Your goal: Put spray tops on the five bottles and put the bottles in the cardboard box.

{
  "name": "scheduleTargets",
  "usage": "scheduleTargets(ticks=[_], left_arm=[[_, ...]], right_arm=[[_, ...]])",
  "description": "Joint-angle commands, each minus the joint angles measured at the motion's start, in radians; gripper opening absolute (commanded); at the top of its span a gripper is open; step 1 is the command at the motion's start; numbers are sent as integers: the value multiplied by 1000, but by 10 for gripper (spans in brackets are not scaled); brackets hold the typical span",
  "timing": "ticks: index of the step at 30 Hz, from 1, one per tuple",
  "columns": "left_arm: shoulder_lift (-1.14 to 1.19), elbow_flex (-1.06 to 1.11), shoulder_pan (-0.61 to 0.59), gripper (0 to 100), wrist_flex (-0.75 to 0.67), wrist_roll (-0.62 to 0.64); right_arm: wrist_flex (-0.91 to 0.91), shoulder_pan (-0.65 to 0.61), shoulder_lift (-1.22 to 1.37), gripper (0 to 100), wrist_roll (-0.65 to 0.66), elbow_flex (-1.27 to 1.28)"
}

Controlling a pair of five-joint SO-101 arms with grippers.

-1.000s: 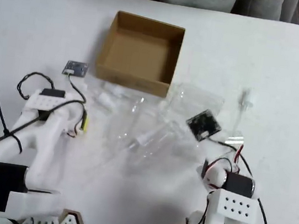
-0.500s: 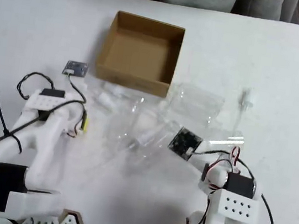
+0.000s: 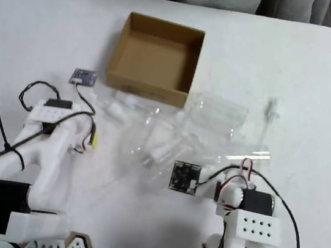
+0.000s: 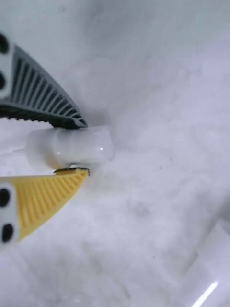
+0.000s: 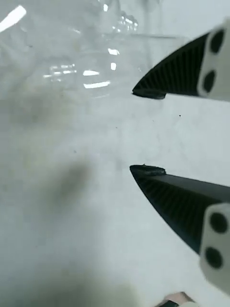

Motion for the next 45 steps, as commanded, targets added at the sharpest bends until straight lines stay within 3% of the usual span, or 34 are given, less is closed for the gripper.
scheduleTargets(ticks=[1,9,20,23,27,33,45], left_arm=[[-50,-3,-2,21,-20,-12],[-48,-2,-2,21,-20,-12],[-48,0,-5,21,-21,-12],[-48,0,-5,21,-21,-12],[-48,0,-5,21,-21,-12],[-47,-6,-5,21,-23,-12],[-47,-5,-7,21,-52,-12]], right_arm=[[4,-54,5,229,6,-34],[-18,-81,42,212,14,-86],[30,-73,553,216,15,-348],[30,-71,619,216,77,-364],[28,-56,645,218,91,-379],[24,-42,651,309,91,-391],[54,-42,653,269,91,-388]])
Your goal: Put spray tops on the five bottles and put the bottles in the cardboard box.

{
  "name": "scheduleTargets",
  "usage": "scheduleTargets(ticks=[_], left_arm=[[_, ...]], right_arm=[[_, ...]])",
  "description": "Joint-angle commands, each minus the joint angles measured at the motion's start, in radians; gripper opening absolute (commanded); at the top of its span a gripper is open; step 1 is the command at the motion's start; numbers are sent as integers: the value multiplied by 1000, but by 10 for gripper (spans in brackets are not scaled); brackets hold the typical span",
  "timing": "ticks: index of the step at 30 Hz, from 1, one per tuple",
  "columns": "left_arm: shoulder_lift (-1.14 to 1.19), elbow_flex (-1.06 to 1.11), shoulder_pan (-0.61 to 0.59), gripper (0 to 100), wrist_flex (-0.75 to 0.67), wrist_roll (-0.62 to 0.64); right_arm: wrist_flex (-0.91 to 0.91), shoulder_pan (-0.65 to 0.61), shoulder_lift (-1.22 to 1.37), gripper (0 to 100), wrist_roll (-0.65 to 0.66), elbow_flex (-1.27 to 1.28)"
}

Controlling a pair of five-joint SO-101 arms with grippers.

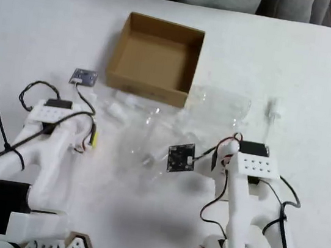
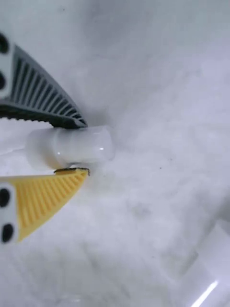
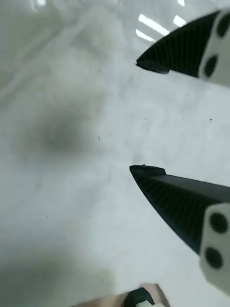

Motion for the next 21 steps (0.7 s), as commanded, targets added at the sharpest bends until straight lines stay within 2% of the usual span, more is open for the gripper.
scheduleTargets(ticks=[1,15,21], left_arm=[[-47,-3,-7,21,-52,-12],[-47,-8,36,21,-57,-12],[-47,-8,38,21,-57,-12]], right_arm=[[47,8,1,269,9,-43],[24,113,-7,269,12,-17],[24,147,-1,269,87,-17]])
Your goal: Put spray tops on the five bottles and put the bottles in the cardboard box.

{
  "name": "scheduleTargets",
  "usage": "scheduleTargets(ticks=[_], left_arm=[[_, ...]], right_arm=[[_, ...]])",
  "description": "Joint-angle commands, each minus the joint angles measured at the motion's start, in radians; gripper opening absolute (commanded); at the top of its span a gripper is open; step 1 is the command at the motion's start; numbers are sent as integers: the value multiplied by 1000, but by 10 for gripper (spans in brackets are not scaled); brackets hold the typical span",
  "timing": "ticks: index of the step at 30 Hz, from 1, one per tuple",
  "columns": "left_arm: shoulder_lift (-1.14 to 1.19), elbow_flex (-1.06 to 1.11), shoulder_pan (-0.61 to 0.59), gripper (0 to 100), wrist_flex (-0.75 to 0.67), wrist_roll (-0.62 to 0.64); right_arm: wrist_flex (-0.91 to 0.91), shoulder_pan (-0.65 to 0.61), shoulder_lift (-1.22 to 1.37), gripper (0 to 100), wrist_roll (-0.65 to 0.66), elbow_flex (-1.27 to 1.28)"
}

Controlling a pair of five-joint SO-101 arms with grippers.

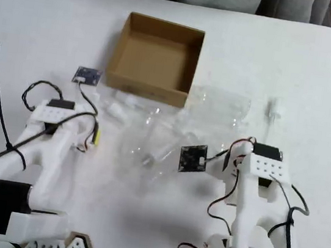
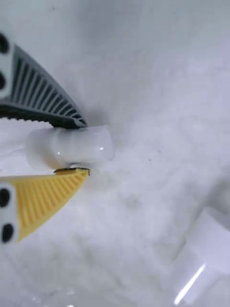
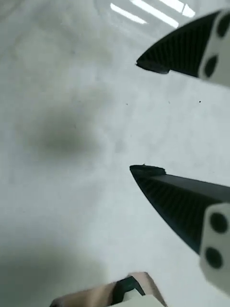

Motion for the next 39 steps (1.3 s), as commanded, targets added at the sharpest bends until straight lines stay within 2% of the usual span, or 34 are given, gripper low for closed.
scheduleTargets(ticks=[1,18,24,29,34,39], left_arm=[[-47,-8,16,21,-25,-12],[-47,-6,13,21,-25,-12],[-47,-2,13,21,-23,-12],[-47,0,12,21,-20,-12],[-47,0,12,21,-18,-12],[-47,2,10,21,-17,-12]], right_arm=[[-7,24,-1,269,20,-15],[2,47,-8,269,20,-11],[70,94,-74,268,18,-71],[165,85,-194,268,23,-95],[269,47,-223,268,132,-89],[183,35,-222,269,183,2]])
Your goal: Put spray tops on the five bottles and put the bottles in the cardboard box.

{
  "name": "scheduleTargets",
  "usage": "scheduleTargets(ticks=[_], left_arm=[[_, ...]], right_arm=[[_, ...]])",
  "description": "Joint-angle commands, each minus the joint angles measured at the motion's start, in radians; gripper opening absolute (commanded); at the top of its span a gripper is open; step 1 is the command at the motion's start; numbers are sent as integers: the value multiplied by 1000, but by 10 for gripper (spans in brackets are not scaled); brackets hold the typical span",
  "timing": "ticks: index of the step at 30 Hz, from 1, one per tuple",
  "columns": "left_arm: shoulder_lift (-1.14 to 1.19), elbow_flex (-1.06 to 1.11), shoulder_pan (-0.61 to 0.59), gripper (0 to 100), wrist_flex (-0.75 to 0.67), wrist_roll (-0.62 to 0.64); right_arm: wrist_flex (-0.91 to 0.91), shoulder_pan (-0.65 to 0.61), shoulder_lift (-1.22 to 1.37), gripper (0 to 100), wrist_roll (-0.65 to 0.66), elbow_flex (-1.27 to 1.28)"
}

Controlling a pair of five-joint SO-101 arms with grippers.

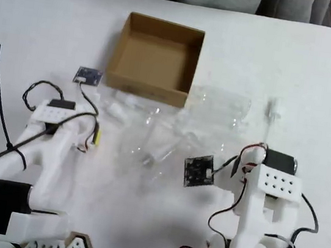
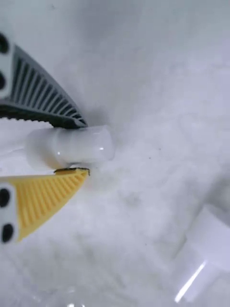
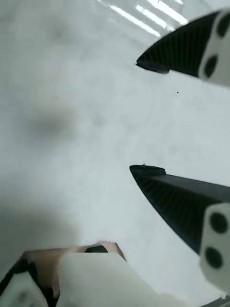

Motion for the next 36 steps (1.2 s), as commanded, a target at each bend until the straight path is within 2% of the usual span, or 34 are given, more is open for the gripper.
scheduleTargets(ticks=[1,7,12,19,26,36], left_arm=[[-47,2,7,21,-17,-12],[-47,2,7,21,-15,-12],[-47,2,7,21,-15,-12],[-47,2,7,21,-15,-12],[-47,2,7,21,-15,-12],[-47,2,7,21,-17,-12]], right_arm=[[-68,-31,-22,269,23,34],[-104,-97,-22,269,15,54],[-113,-99,-22,269,3,5],[-137,-102,-22,361,-20,-26],[-309,-119,-8,326,-261,-21],[-394,-127,286,325,-316,-149]])
